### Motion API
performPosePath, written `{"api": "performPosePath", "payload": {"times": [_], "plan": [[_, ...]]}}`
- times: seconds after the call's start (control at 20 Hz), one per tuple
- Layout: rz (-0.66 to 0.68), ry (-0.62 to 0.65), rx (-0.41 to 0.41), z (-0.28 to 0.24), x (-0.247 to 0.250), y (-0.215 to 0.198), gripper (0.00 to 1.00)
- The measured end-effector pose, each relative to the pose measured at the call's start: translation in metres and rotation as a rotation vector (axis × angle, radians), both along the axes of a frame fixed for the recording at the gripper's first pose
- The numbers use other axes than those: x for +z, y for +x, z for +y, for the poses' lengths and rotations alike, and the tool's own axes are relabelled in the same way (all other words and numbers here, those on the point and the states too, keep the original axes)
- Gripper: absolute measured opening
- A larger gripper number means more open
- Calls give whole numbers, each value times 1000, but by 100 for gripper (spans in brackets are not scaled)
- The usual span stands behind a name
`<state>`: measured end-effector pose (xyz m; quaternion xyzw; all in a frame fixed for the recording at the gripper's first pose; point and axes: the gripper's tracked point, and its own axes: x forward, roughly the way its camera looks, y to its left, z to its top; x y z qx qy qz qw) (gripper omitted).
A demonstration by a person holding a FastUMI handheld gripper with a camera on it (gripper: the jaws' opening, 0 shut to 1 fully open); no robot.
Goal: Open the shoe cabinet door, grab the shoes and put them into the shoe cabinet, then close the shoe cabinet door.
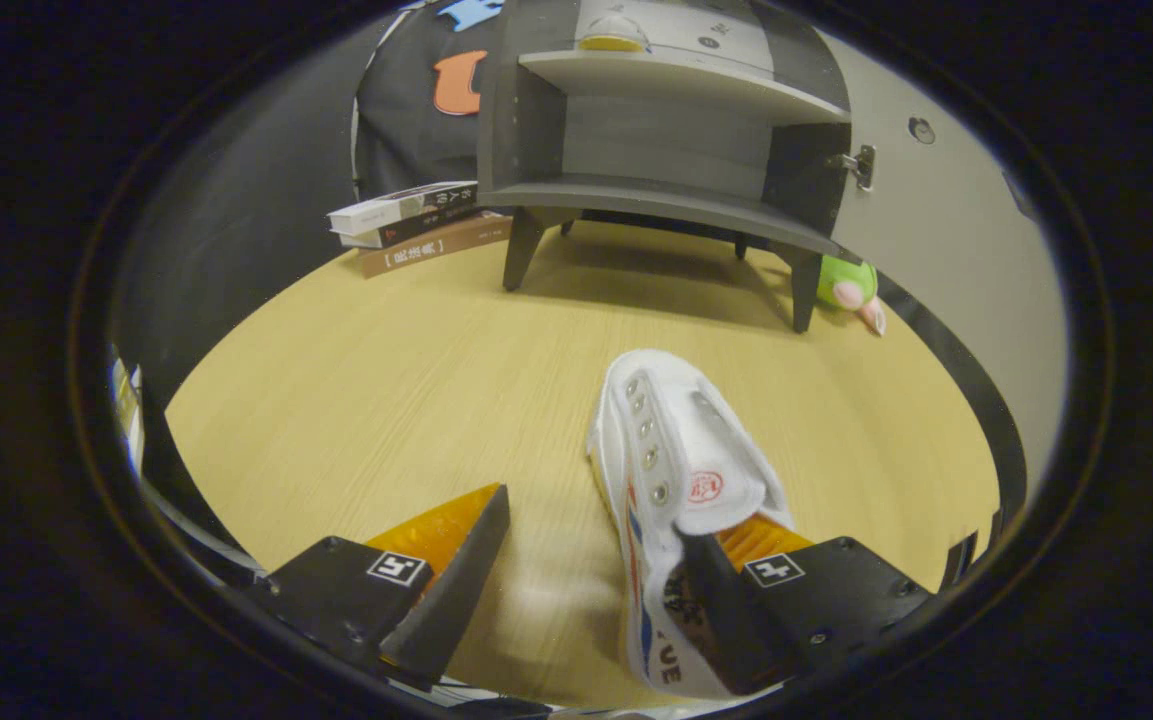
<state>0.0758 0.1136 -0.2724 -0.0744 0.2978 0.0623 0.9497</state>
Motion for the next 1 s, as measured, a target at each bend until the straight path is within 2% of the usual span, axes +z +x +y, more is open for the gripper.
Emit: {"api": "performPosePath", "payload": {"times": [0.15, 0.25, 0.35, 0.4, 0.45, 0.5, 0.7, 1.0], "plan": [[-21, 54, 5, 4, 5, 9, 100], [-18, 88, 21, 10, 5, 12, 93], [-23, 95, 17, 10, 4, 14, 74], [-27, 92, -2, 7, 3, 16, 53], [-28, 105, -12, 6, 4, 16, 40], [-13, 118, -13, 7, 4, 15, 22], [-2, 109, -10, 7, 9, 14, 12], [-67, 68, 9, 6, 62, 4, 12]]}}
